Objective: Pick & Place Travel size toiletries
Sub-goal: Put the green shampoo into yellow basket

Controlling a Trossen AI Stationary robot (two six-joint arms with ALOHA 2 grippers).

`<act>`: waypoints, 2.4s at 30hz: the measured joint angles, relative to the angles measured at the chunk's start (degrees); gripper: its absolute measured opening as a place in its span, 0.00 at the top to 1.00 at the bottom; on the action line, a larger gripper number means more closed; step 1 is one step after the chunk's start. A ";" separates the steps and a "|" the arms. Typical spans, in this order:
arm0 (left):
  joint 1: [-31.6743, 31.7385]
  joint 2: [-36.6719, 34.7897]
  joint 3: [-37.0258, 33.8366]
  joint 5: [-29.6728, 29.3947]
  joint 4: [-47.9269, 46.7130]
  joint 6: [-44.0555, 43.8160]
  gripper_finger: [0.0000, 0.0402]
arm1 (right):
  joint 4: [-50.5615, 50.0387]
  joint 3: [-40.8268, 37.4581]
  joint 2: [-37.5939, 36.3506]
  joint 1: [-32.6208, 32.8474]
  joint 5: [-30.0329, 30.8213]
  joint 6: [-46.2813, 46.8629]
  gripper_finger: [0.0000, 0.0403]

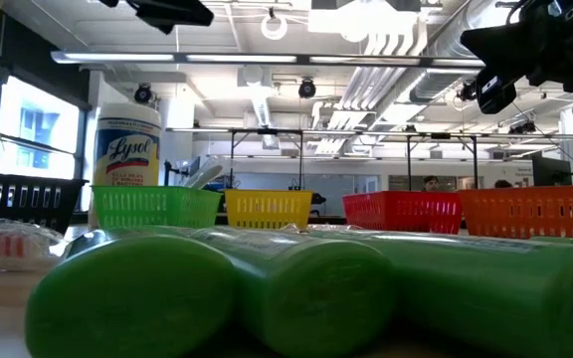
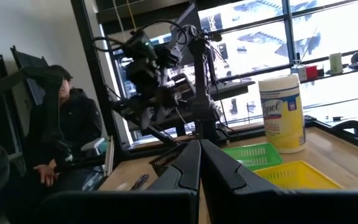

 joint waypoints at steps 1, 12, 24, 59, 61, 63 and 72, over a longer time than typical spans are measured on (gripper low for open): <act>0.00 1.56 1.07 1.15 -0.62 0.09 0.61 | 0.00 0.00 0.00 0.00 -0.04 0.28 1.00; -0.06 14.94 7.76 22.43 1.03 -1.03 0.43 | -0.02 0.00 0.00 0.00 0.70 0.69 1.00; -1.62 28.86 13.50 30.65 6.68 4.58 0.43 | -0.31 0.00 0.08 -0.02 2.64 0.45 1.00; -3.13 41.16 16.85 28.67 1.39 8.07 0.43 | -1.21 0.00 0.79 0.00 2.49 2.02 1.00; -3.42 41.48 16.93 28.50 1.00 8.33 0.43 | -1.23 0.00 0.79 0.00 2.48 2.02 1.00; -3.48 42.01 16.90 28.29 1.38 8.45 0.43 | -1.26 0.00 0.79 -0.01 2.49 2.02 1.00; -3.42 42.50 16.82 30.19 2.01 7.87 0.49 | -1.29 0.00 0.79 0.45 2.58 2.02 1.00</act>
